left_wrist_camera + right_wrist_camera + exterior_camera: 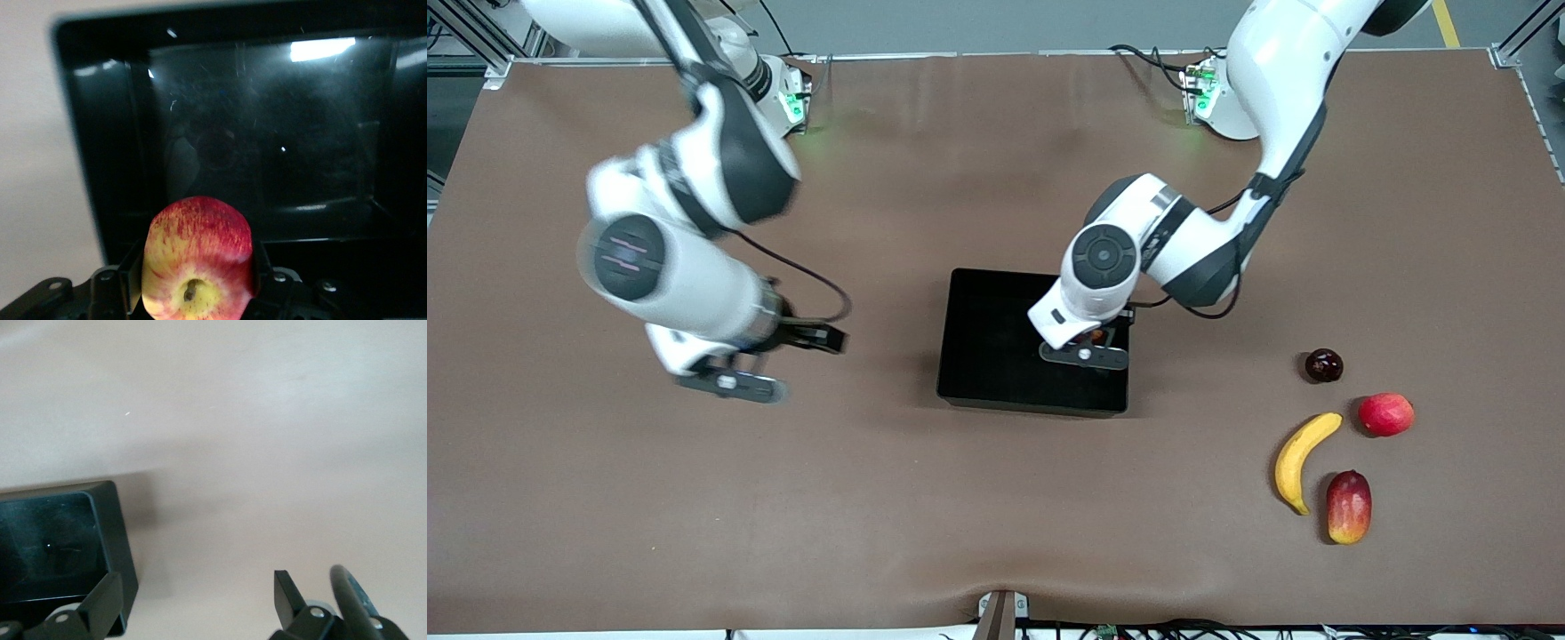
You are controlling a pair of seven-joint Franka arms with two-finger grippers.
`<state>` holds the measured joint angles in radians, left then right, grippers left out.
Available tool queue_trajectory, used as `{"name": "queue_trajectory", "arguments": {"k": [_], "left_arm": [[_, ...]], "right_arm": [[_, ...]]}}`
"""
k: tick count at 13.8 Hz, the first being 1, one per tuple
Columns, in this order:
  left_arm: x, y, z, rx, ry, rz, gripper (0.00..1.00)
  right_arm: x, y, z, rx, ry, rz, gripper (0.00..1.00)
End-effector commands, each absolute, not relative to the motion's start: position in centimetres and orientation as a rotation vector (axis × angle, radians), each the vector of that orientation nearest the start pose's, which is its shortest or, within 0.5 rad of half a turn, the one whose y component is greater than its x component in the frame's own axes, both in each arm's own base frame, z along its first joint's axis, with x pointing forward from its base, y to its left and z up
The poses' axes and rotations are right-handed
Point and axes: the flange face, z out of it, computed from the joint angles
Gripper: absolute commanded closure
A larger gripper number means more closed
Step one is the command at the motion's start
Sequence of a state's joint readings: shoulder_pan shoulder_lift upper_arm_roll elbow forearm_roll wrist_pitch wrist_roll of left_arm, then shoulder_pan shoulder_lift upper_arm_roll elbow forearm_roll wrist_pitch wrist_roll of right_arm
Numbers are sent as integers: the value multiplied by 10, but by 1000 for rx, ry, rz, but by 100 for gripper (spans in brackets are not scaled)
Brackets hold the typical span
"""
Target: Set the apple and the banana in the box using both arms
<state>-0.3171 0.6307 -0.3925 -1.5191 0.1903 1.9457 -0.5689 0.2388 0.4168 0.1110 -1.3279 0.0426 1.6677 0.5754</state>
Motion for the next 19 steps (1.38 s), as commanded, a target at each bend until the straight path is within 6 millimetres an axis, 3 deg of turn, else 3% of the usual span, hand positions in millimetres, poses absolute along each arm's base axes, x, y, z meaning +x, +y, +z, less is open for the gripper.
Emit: {"name": "queue_trajectory", "arguments": {"k": [1, 3, 4, 6, 8, 10, 11, 12, 13, 16, 17, 19], "left_arm": [[551, -410, 278, -3072, 324, 273, 100], [544, -414, 257, -3063, 333, 316, 100], [541, -416, 249, -3063, 332, 331, 100], [539, -418, 240, -3073, 305, 332, 100], [539, -418, 230, -3080, 301, 330, 100], [538, -417, 220, -3083, 253, 329, 100], [538, -418, 219, -3082, 240, 323, 90], [539, -416, 218, -3078, 237, 321, 49], [539, -416, 217, -3076, 240, 321, 0], [548, -412, 242, -3085, 220, 275, 0], [554, -406, 258, -3092, 207, 244, 0], [564, -400, 309, -3115, 183, 140, 0]], "right_arm": [[620, 161, 545, -3070, 483, 155, 0], [607, 108, 592, -3019, 610, 105, 0], [600, 86, 606, -2998, 654, 123, 0], [580, 59, 618, -3034, 639, 236, 0], [563, 12, 641, -3056, 483, 223, 0], [549, -13, 655, -3060, 451, 223, 0], [545, -16, 660, -3061, 449, 217, 0], [540, -19, 666, -3063, 449, 200, 0], [535, -25, 670, -3063, 450, 211, 0], [517, -35, 670, -3074, 432, 237, 0], [516, -39, 667, -3080, 380, 224, 0], [508, -16, 666, -3094, 283, 177, 0]]}}
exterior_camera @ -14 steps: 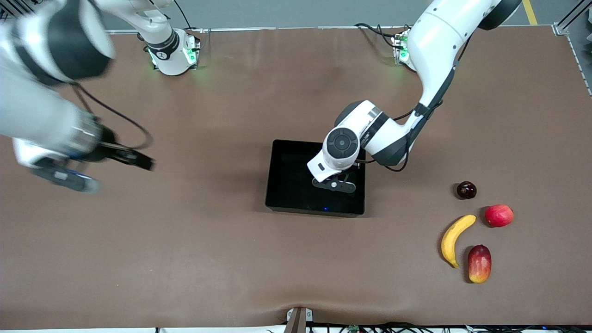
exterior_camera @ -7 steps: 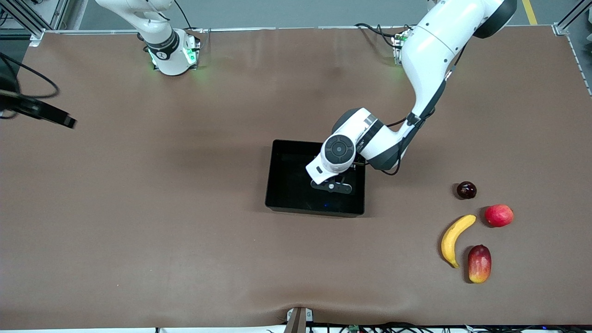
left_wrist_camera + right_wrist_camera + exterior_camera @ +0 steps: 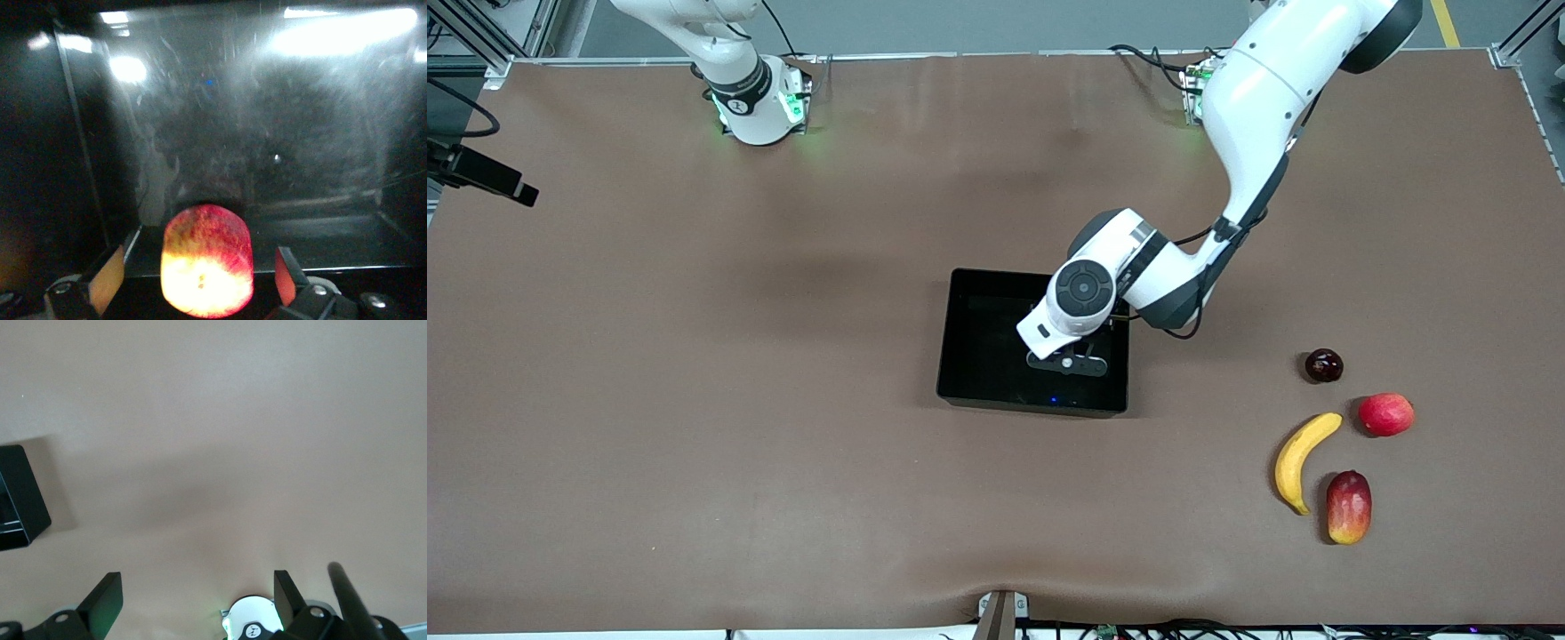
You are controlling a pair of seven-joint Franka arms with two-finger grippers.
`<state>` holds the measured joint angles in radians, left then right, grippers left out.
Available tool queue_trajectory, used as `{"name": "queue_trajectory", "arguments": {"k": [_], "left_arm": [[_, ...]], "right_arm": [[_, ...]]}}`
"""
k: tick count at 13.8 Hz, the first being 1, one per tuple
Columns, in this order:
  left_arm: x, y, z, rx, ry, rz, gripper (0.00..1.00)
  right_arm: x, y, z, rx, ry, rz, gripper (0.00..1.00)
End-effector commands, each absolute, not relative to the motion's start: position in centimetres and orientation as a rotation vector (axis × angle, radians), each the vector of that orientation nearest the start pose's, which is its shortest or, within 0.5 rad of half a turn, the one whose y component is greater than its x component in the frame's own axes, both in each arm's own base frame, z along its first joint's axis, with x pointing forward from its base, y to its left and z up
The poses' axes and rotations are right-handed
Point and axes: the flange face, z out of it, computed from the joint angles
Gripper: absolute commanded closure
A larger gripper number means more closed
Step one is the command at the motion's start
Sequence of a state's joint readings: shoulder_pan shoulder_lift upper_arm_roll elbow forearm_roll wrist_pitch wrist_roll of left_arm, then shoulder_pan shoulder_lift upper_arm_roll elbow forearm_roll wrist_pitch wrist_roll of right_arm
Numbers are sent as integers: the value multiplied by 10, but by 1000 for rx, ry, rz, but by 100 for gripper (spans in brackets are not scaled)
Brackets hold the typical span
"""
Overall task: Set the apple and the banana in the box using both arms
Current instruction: 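Move the left gripper back toward the yellow banana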
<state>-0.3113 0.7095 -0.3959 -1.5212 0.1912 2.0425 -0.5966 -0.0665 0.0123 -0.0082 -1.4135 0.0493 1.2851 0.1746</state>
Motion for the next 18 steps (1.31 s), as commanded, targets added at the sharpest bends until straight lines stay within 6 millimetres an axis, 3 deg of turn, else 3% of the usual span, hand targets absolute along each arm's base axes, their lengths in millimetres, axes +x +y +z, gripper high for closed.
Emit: {"name": "queue_trajectory", "arguments": {"k": [1, 3, 4, 7, 9, 11, 15, 18], "left_arm": [[581, -378, 339, -3123, 129, 82, 0], [609, -330, 375, -3134, 35, 29, 0], [619, -310, 388, -3129, 69, -2, 0], [655, -223, 387, -3114, 288, 1, 0], [674, -169, 375, -3105, 423, 1, 0], [688, -136, 358, -3109, 487, -34, 0], [716, -64, 294, -3103, 687, -161, 0], [724, -38, 255, -3078, 760, -239, 0]], "right_arm": [[505, -5, 665, -3102, 252, 156, 0], [507, -17, 674, -3108, 271, 124, 0], [509, -23, 686, -3104, 279, 83, 0], [512, -15, 693, -3118, 231, 49, 0], [511, -25, 692, -3141, 244, 55, 0], [510, -33, 692, -3146, 128, 58, 0], [510, -34, 692, -3137, 72, 63, 0], [511, -31, 691, -3134, 62, 55, 0]]}}
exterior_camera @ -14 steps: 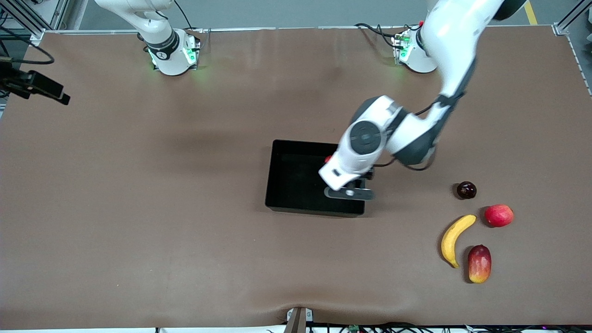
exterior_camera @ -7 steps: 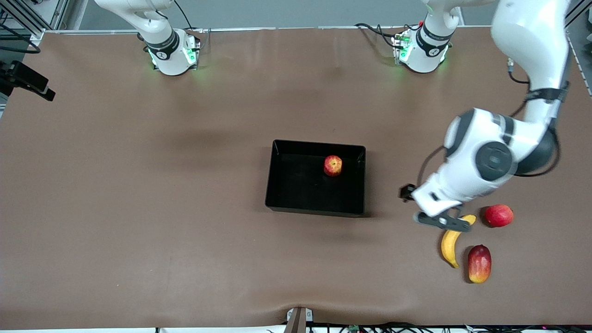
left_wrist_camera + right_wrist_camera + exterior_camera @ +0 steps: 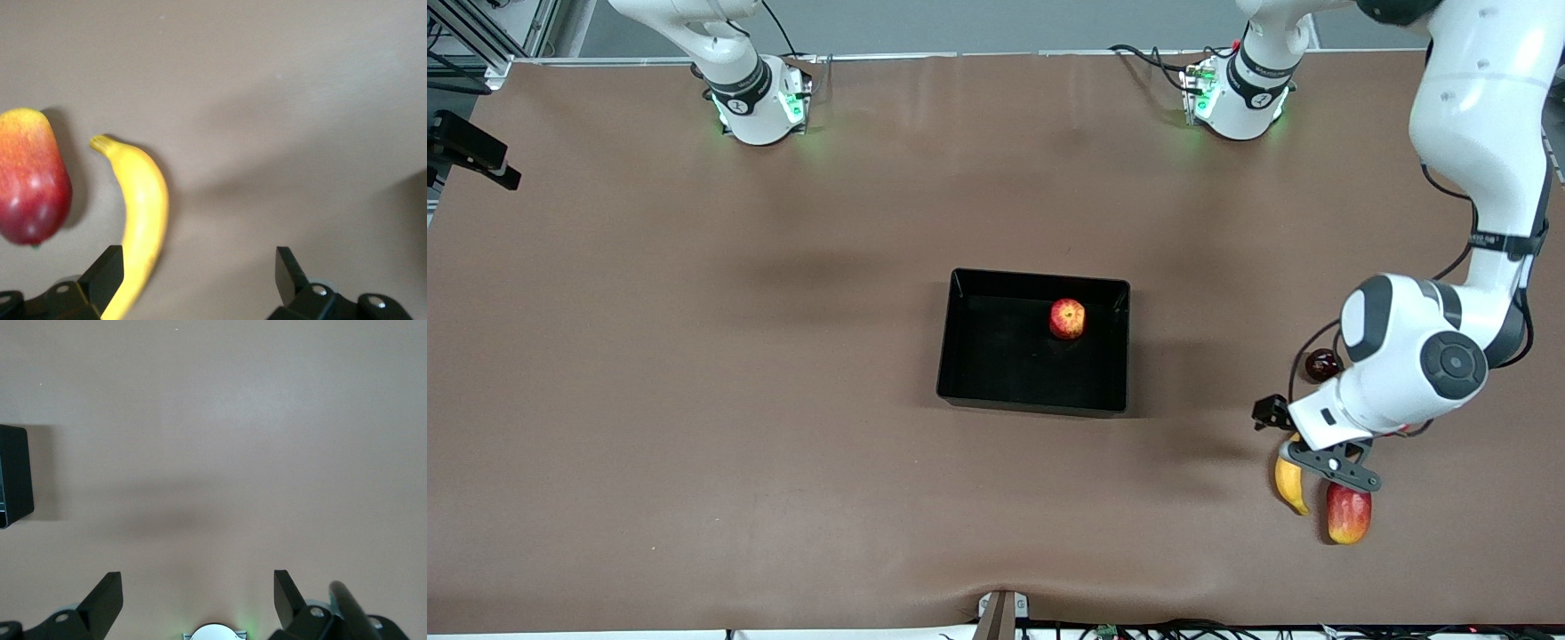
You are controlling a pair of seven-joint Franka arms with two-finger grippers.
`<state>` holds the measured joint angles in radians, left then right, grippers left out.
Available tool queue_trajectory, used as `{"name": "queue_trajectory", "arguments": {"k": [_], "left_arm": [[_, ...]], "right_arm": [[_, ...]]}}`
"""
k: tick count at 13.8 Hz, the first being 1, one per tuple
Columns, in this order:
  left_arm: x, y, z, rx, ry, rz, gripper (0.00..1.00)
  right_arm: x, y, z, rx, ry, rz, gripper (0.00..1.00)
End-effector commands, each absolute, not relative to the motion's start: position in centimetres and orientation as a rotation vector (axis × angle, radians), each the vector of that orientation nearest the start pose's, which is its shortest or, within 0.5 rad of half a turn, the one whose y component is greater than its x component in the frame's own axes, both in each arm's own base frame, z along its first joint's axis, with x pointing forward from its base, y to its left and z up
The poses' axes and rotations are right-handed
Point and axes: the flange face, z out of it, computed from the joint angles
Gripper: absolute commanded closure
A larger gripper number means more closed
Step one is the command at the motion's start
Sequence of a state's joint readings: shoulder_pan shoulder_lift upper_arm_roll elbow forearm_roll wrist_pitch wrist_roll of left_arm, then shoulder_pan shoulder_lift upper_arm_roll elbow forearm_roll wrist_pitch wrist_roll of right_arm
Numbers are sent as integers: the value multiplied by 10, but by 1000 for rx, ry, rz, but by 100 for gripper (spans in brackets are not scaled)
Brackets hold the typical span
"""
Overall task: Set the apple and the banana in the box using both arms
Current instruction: 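Move the left gripper back toward the yellow banana, then grasp the banana with the left gripper and lift it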
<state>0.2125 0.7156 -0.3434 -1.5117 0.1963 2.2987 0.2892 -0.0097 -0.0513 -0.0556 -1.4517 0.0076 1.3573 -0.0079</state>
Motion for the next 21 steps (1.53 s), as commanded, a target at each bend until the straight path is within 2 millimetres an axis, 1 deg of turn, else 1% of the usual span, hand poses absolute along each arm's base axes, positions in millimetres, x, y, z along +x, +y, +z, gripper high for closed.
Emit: {"name": "queue_trajectory", "arguments": {"k": [1, 2, 4, 6, 7, 8, 9, 10, 11, 12, 13, 14, 16, 17, 18, 19, 21], "left_arm": [[725, -27, 240, -3041, 794, -241, 0], [726, -25, 230, -3003, 830, -253, 0], [724, -26, 211, -2998, 842, -235, 0], [722, -25, 199, -2996, 852, -225, 0], [718, -28, 191, -2987, 868, -236, 17], [714, -32, 186, -2990, 870, -240, 39], [714, -28, 185, -2988, 864, -237, 67], [715, -27, 188, -2984, 862, -242, 100], [715, -26, 191, -2986, 849, -243, 100], [716, -27, 196, -3000, 796, -250, 100], [718, -31, 206, -3011, 733, -267, 100], [719, -37, 215, -3018, 717, -274, 100], [720, -54, 249, -3033, 731, -270, 100], [719, -68, 268, -3041, 738, -271, 100], [716, -85, 286, -3062, 702, -264, 100], [712, -106, 303, -3095, 633, -255, 100], [699, -153, 327, -3169, 465, -217, 100]], "right_arm": [[511, -29, 691, -3135, 57, 53, 0], [512, -28, 691, -3133, 54, 50, 0], [512, -24, 692, -3113, 43, 42, 0], [514, -20, 693, -3103, 30, 24, 0], [514, -17, 694, -3103, 23, 20, 0], [514, -16, 693, -3103, 21, 22, 0], [515, -16, 692, -3104, 19, 25, 0], [516, -15, 692, -3105, 14, 22, 0], [518, -13, 692, -3106, 8, 6, 0], [520, -14, 693, -3106, 10, -15, 0], [521, -18, 693, -3106, 22, -23, 0], [524, -22, 689, -3106, 37, -14, 0], [525, -28, 688, -3106, 51, -14, 0], [525, -30, 688, -3110, 60, -14, 0], [525, -31, 688, -3113, 61, -14, 0], [525, -34, 687, -3113, 68, -11, 0], [528, -32, 688, -3113, 63, -38, 0]]}}
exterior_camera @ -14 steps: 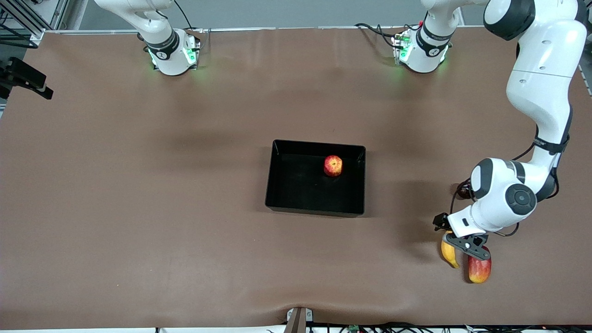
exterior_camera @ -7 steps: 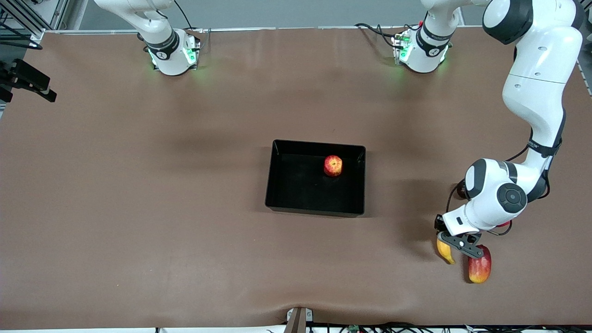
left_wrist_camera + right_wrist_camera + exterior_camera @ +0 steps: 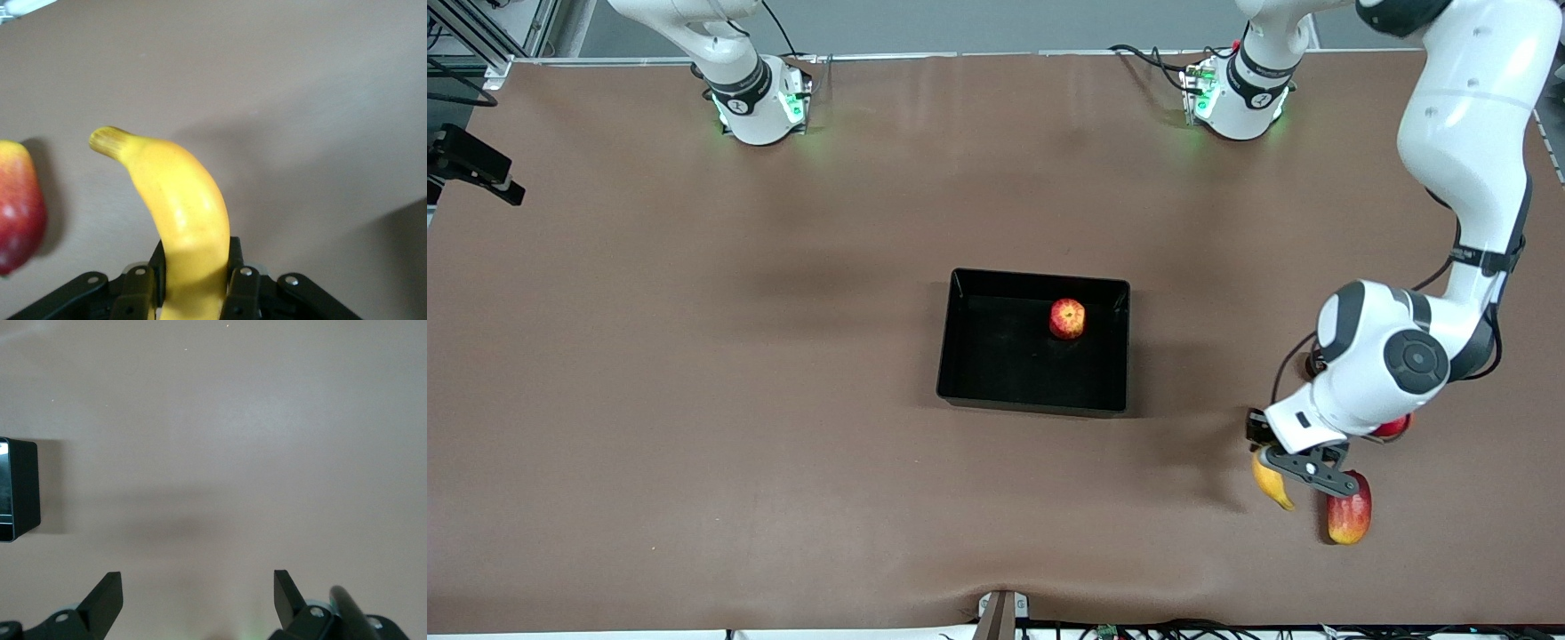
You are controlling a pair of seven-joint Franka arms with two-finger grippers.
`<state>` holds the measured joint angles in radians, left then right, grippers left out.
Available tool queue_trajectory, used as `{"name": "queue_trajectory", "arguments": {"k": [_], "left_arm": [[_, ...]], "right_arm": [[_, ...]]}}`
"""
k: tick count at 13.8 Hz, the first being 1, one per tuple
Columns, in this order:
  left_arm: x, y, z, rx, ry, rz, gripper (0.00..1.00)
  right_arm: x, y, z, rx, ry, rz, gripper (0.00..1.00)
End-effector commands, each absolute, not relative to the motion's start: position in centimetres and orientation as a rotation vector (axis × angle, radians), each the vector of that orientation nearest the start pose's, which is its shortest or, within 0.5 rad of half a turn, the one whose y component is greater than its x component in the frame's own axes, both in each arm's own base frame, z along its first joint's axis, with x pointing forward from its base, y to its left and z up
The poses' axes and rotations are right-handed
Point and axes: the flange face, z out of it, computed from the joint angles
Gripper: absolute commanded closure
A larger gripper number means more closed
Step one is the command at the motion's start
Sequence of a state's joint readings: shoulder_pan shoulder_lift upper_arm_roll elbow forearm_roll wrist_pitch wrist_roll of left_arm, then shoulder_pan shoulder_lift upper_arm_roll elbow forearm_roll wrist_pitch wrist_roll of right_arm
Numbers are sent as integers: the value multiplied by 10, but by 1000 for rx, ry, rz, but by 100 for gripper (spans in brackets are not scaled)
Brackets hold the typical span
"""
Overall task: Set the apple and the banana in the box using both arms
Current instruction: 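Grasp the banana with the left gripper and lift it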
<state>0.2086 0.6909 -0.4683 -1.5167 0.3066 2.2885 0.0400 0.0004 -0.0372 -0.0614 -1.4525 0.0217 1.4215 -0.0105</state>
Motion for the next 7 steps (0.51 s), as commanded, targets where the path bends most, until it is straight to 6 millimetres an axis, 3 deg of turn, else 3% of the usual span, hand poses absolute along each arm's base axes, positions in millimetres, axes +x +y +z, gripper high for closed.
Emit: {"name": "queue_trajectory", "arguments": {"k": [1, 4, 7], "left_arm": [[691, -181, 336, -3191, 421, -199, 100], [658, -275, 361, -3233, 307, -157, 100], [621, -359, 357, -3264, 202, -123, 100]], "right_arm": [[528, -33, 688, -3111, 63, -40, 0], [529, -33, 687, -3107, 62, -36, 0], [529, -32, 685, -3107, 59, -26, 0]]}}
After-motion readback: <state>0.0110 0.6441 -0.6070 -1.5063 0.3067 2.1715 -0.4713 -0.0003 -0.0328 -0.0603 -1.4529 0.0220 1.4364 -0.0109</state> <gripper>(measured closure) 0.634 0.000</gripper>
